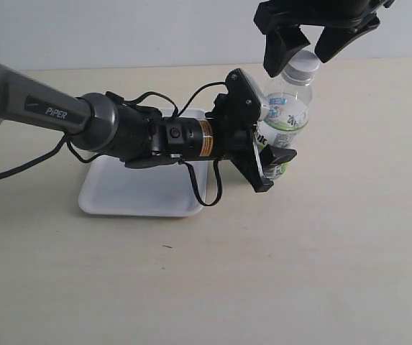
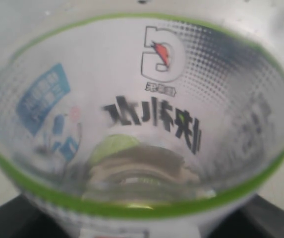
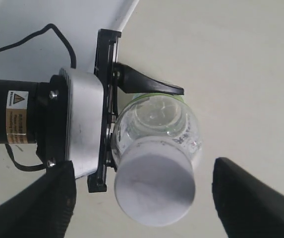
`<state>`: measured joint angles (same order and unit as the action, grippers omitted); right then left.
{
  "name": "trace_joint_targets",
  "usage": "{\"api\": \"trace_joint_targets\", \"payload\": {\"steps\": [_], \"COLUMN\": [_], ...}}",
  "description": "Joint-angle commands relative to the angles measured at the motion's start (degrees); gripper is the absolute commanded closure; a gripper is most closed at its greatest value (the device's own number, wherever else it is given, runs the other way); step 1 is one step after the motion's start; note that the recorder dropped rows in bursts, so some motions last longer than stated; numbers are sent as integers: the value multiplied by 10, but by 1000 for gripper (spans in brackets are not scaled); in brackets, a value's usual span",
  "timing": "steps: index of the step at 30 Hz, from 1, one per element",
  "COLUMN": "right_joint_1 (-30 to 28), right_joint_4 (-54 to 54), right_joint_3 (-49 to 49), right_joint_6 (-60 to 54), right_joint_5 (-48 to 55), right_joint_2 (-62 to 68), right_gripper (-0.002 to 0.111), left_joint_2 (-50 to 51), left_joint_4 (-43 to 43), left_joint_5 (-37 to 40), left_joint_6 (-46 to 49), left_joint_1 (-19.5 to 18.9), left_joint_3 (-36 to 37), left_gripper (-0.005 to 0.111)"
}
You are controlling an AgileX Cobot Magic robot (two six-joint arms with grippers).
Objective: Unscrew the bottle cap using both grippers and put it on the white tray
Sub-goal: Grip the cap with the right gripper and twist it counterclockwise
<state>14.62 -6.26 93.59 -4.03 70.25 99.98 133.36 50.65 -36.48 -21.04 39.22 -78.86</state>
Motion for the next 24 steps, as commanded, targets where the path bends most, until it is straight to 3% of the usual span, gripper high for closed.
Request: {"api": "trace_joint_targets", "payload": {"steps": [1,18,21,24], "right_joint_1": [1,1,1,1], "right_joint_4": [7,8,8,8], "right_joint_3": [0,0,0,0], "right_joint_6": [12,12,12,12], "right_joint_5": [-3,-3,-3,-3], "right_joint_2": [-6,10,10,10], "right_gripper": [35,44,50,66], "left_joint_2": [1,1,1,1], "left_joint_4": [12,12,12,12], "left_joint_5": [12,12,12,12], "left_joint_6": [0,0,0,0], "left_joint_1": [1,1,1,1], "left_joint_3": [2,2,2,2], "left_gripper": [107,107,107,107]}}
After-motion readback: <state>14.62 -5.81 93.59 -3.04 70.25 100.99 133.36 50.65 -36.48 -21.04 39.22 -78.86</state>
